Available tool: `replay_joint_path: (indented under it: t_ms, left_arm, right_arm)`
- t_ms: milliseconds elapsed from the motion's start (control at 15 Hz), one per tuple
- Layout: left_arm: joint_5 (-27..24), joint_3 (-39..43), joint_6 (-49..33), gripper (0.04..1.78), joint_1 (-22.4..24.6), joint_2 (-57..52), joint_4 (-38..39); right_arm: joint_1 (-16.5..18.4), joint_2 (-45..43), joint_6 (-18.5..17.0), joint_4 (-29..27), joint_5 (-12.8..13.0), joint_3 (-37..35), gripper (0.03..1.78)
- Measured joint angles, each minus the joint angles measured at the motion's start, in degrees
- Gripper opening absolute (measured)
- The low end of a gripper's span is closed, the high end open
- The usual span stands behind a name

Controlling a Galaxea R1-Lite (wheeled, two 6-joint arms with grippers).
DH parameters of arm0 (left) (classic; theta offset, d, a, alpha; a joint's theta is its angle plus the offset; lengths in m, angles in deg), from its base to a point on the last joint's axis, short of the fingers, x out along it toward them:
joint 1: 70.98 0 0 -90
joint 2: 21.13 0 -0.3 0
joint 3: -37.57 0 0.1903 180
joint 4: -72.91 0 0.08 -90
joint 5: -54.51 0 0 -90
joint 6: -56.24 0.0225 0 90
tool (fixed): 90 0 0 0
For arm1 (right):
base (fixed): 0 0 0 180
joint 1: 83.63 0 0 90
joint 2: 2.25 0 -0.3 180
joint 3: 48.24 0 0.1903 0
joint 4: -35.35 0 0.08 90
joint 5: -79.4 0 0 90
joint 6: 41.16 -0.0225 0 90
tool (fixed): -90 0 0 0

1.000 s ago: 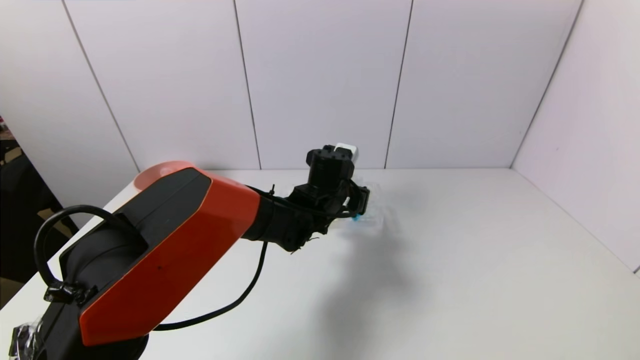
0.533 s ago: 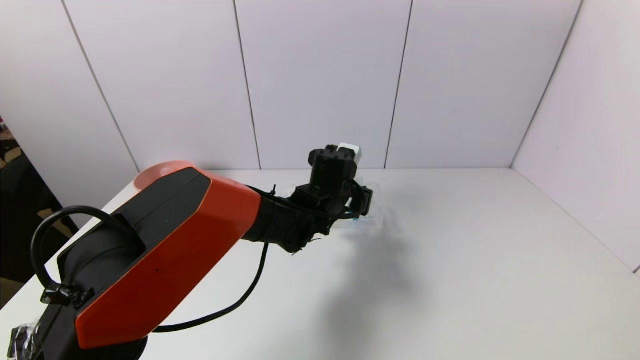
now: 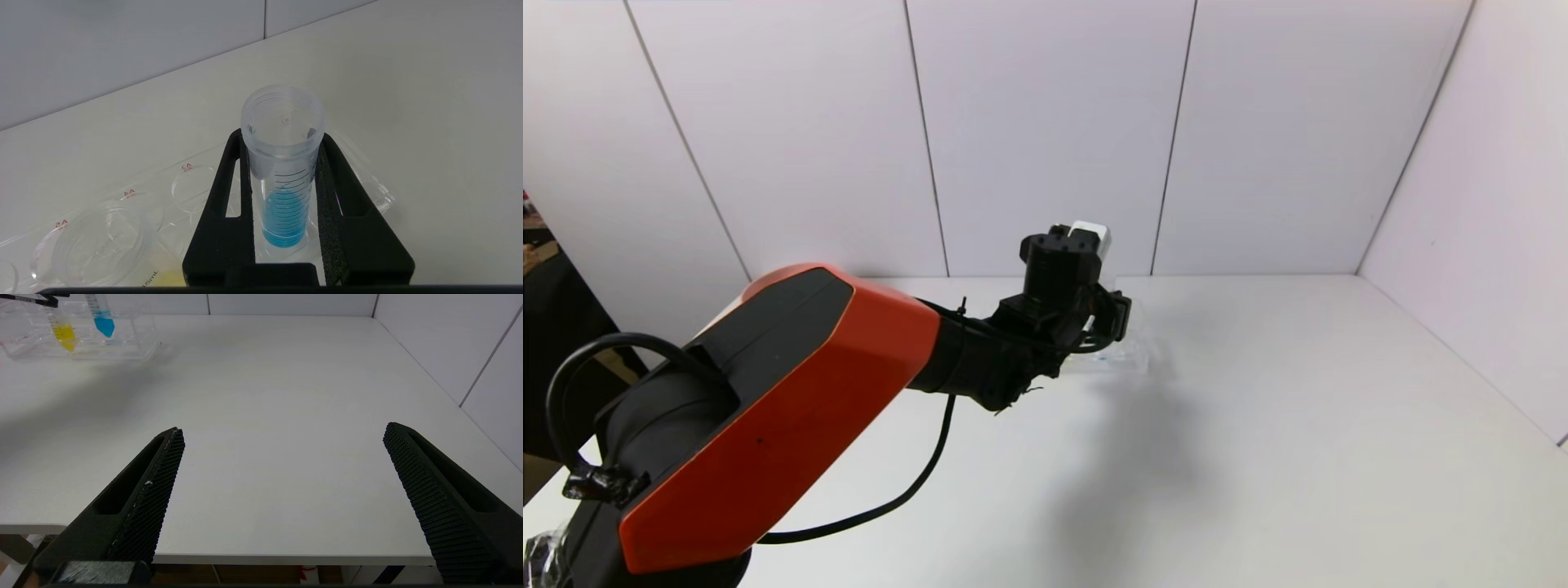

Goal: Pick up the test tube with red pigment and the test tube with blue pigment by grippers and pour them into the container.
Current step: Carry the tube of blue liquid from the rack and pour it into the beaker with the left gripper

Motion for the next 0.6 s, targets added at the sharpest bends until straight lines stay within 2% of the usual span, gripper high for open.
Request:
replay_joint_path:
  t_ms: [400, 600]
  left_arm:
    - [-0.11, 0.28, 0.12, 0.45, 0.02, -1.56, 0.11]
    - [0.0, 0.06, 0.76, 0.45, 0.09, -1.97, 2.49]
  right_arm:
    - [0.0, 0.0, 0.0, 0.0, 0.0, 0.0, 1.77]
    - [-0.05, 0.0, 0.0, 0.0, 0.0, 0.0, 1.77]
